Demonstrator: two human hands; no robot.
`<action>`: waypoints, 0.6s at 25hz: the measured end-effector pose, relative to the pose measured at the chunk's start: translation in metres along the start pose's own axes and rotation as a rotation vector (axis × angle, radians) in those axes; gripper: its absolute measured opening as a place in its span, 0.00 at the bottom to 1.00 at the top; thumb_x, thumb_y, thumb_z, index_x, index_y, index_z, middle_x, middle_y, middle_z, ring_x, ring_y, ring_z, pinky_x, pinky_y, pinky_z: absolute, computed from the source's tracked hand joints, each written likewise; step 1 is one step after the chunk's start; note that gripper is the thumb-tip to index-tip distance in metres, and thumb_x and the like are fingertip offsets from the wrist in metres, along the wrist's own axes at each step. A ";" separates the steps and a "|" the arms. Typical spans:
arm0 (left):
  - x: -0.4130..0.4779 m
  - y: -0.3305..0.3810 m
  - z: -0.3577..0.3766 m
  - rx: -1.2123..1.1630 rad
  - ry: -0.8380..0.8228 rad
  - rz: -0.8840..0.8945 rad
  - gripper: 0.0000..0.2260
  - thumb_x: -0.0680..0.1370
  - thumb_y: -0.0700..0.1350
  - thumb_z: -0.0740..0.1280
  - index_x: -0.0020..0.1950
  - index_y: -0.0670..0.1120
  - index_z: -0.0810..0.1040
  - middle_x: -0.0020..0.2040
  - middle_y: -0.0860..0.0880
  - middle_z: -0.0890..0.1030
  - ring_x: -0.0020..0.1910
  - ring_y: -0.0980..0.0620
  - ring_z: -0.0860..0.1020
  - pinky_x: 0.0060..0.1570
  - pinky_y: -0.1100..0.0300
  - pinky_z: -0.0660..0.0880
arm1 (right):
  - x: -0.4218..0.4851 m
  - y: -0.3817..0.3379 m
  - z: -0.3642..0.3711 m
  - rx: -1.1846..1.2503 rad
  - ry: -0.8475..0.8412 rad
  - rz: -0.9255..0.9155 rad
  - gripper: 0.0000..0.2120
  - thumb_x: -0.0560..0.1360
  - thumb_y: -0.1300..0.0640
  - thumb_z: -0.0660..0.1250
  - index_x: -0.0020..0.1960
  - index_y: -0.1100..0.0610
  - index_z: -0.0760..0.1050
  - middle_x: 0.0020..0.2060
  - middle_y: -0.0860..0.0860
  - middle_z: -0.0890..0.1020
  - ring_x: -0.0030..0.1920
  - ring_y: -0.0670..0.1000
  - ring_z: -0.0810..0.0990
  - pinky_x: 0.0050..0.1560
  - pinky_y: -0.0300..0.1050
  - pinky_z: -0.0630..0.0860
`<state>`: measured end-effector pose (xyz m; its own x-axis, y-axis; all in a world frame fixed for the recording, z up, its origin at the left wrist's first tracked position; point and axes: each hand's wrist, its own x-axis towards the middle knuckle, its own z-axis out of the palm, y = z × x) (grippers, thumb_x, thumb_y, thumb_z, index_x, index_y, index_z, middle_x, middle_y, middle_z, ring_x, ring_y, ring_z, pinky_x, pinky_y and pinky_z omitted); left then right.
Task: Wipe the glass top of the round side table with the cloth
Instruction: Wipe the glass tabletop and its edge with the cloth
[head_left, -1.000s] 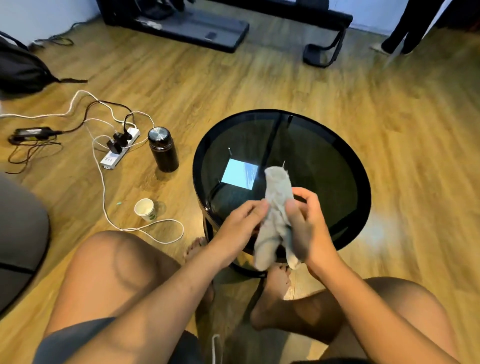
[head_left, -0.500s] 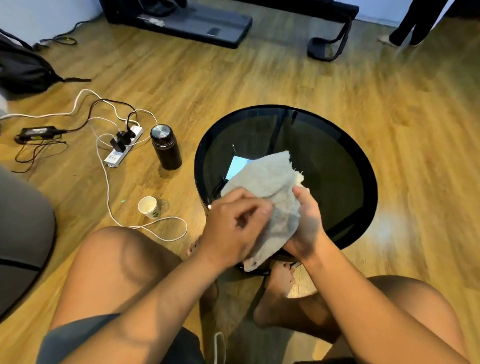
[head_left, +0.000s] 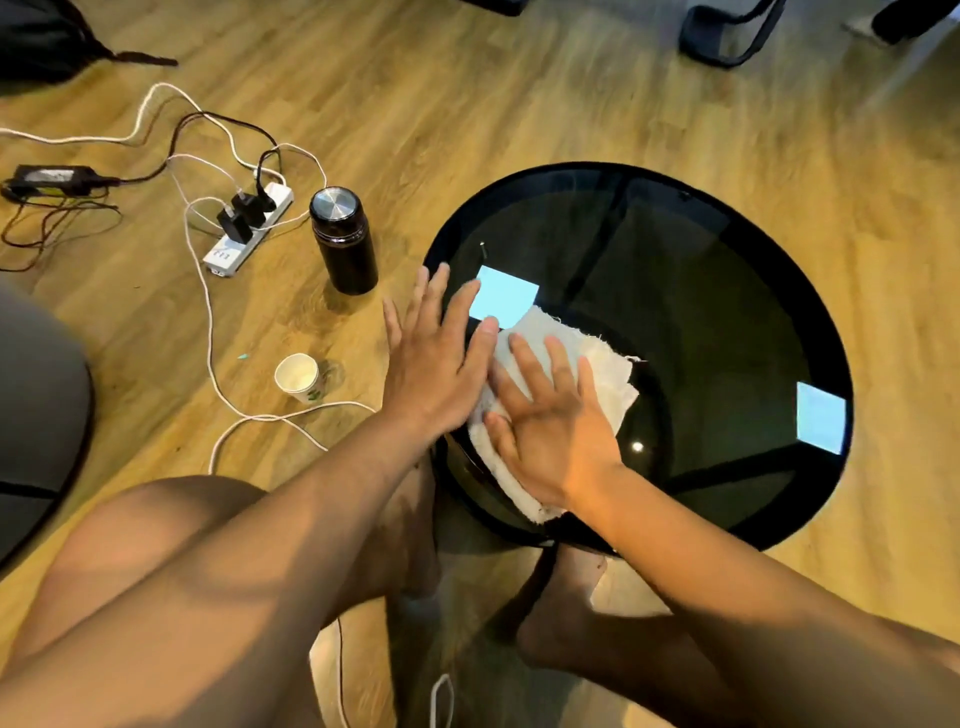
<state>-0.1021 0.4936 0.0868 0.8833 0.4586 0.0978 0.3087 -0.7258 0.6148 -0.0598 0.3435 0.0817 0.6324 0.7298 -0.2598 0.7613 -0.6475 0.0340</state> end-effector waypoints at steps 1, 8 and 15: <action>0.012 -0.001 0.004 0.046 -0.019 0.060 0.27 0.81 0.59 0.45 0.77 0.51 0.62 0.82 0.46 0.54 0.81 0.48 0.46 0.75 0.43 0.33 | 0.014 0.002 -0.003 -0.008 0.008 0.004 0.29 0.82 0.41 0.42 0.80 0.46 0.38 0.80 0.52 0.41 0.78 0.63 0.36 0.76 0.65 0.42; 0.044 -0.015 0.027 0.244 -0.090 0.101 0.33 0.80 0.63 0.42 0.81 0.48 0.48 0.82 0.41 0.46 0.81 0.43 0.41 0.76 0.39 0.39 | 0.198 0.041 -0.035 0.070 0.138 0.110 0.28 0.82 0.43 0.49 0.80 0.47 0.49 0.81 0.54 0.50 0.79 0.63 0.47 0.76 0.65 0.47; 0.062 -0.021 0.022 -0.064 0.065 0.087 0.31 0.81 0.59 0.49 0.80 0.43 0.55 0.82 0.40 0.51 0.81 0.44 0.46 0.77 0.43 0.39 | 0.244 0.055 -0.051 0.161 0.237 0.206 0.29 0.80 0.46 0.48 0.79 0.49 0.54 0.79 0.56 0.56 0.77 0.65 0.54 0.75 0.63 0.52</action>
<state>-0.0461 0.5259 0.0634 0.8802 0.4292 0.2025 0.2069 -0.7310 0.6502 0.1433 0.4972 0.0690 0.8004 0.5986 -0.0313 0.5938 -0.7989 -0.0954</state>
